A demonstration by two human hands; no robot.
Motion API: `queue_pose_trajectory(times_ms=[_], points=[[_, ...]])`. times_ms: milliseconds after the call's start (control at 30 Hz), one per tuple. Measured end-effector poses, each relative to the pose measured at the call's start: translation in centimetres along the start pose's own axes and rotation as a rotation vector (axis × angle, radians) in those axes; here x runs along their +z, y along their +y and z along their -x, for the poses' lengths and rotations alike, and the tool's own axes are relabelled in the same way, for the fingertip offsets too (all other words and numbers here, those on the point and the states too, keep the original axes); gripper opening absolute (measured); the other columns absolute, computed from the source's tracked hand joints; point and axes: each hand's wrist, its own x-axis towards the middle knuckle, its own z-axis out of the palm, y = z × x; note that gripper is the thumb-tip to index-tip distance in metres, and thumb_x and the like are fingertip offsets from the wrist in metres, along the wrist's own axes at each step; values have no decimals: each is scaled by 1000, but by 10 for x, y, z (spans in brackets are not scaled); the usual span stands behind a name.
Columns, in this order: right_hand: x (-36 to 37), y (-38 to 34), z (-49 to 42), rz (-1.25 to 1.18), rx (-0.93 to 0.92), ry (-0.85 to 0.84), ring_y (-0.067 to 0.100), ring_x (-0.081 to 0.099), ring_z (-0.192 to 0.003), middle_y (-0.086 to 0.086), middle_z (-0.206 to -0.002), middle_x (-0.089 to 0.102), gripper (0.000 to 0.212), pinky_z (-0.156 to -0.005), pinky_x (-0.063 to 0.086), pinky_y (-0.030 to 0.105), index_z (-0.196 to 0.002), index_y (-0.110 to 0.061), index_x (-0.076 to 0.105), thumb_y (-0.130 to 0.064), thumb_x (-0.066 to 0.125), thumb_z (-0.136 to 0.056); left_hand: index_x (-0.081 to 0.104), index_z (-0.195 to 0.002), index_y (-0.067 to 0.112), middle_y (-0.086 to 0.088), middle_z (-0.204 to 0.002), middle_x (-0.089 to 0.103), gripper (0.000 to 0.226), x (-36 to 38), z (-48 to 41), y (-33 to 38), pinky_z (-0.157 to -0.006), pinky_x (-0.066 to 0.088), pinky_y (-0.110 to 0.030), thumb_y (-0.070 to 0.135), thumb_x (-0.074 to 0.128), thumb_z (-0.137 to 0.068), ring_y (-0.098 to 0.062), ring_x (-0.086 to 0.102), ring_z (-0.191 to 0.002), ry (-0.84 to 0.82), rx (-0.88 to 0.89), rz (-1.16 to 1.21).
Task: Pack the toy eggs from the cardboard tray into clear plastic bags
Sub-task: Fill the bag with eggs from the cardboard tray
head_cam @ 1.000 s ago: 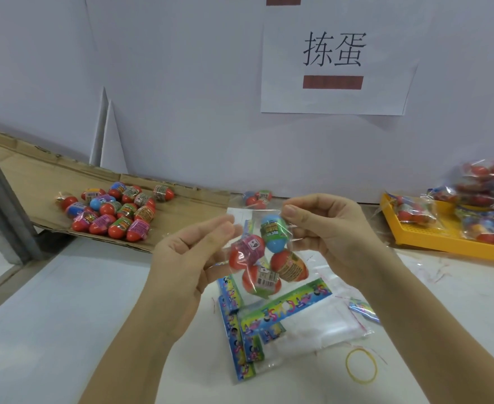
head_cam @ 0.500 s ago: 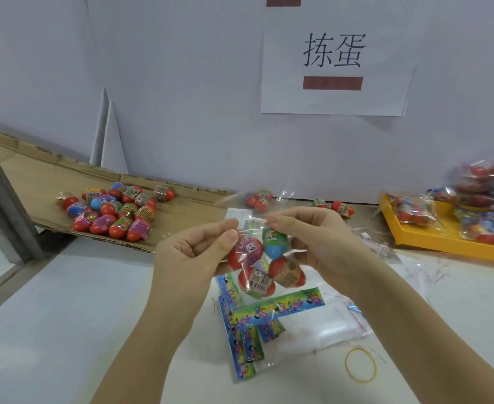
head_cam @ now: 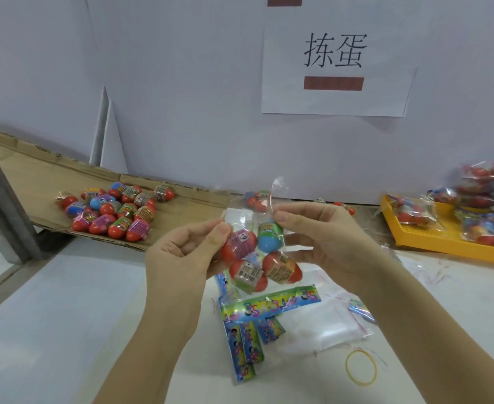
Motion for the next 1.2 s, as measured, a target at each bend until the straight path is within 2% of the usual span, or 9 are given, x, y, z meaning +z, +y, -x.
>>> queue_pose_trajectory(times_ms=[200, 333, 467, 633, 767, 867, 1000, 1067, 1200], points=[[-1, -5, 0, -51, -101, 51, 15, 64, -49, 6, -69, 72, 14, -44, 50, 20, -73, -12, 74, -13, 73, -59, 80, -77, 26, -6, -79, 76, 18, 1, 0, 4, -57, 56, -20, 24, 73, -60, -13, 73, -68, -64, -19, 52], [0, -3, 0, -27, -137, 59, 16, 65, -51, 6, -70, 73, 10, -45, 50, 20, -69, -15, 76, -15, 74, -59, 77, -93, 15, -10, -87, 77, 43, 0, -2, 5, -61, 56, -18, 26, 78, -51, -15, 73, -73, -155, -82, 89], [-2, -1, -2, -23, -170, -4, 17, 69, -59, 7, -75, 74, 12, -50, 53, 22, -71, -19, 77, -18, 75, -59, 80, -76, 15, -10, -84, 76, 18, -2, -2, 2, -58, 56, -19, 15, 71, -60, -13, 72, -69, -118, -139, 107], [-7, -1, -2, -84, -218, -150, 16, 70, -68, 7, -81, 74, 15, -58, 55, 23, -77, -17, 77, -17, 74, -63, 79, -73, 15, -6, -81, 76, 17, -3, -2, 6, -55, 55, -19, 15, 71, -59, -10, 70, -65, -132, -175, 149], [-8, -2, -2, -143, -251, -192, 15, 71, -69, 5, -79, 74, 12, -60, 56, 24, -74, -13, 77, -14, 73, -63, 79, -71, 15, -3, -78, 75, 14, -1, -2, 7, -53, 54, -19, 13, 69, -61, -9, 70, -63, -134, -135, 177], [-8, -3, -1, -173, -242, -218, 13, 70, -68, 2, -79, 74, 8, -59, 56, 23, -70, -17, 76, -14, 76, -62, 79, -75, 17, -2, -78, 75, 17, 0, 0, 7, -56, 56, -19, 12, 68, -63, -10, 70, -66, -168, -49, 179], [-7, -4, 0, -205, -222, -210, 9, 68, -64, 1, -78, 74, 8, -54, 56, 21, -63, -20, 73, -14, 78, -60, 79, -95, 21, -2, -91, 76, 36, 0, 3, 10, -67, 58, -20, 13, 78, -59, -10, 71, -79, -272, -45, 170], [-6, -4, 0, -220, -220, -212, 9, 69, -64, 1, -77, 74, 10, -53, 55, 21, -62, -19, 72, -11, 78, -63, 79, -96, 24, 0, -96, 76, 32, 1, 6, 11, -64, 57, -20, 16, 78, -64, -8, 71, -80, -325, -41, 164], [-5, -6, 1, -251, -205, -201, 13, 71, -68, 6, -83, 75, 15, -53, 56, 22, -63, -15, 72, -4, 66, -70, 80, -92, 27, -1, -101, 76, 31, 5, 11, 12, -60, 56, -17, 11, 76, -65, -11, 73, -82, -372, -26, 192]])
